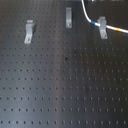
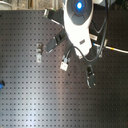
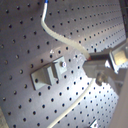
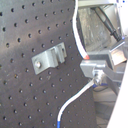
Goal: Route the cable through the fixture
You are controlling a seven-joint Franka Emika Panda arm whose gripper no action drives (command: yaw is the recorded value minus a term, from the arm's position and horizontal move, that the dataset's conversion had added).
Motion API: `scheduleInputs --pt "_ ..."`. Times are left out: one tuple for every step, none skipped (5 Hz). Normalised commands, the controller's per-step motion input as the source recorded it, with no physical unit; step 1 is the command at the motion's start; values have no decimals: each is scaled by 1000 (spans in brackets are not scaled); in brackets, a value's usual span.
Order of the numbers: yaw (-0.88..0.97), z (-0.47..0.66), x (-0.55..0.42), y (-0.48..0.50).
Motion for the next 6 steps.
scheduleInputs --pt "6 550 -179 -404" --pt "-3 542 -458 -311" --pt "328 283 -344 291" --pt "400 223 -148 396" --pt "383 298 -163 338" --pt "31 216 -191 166"
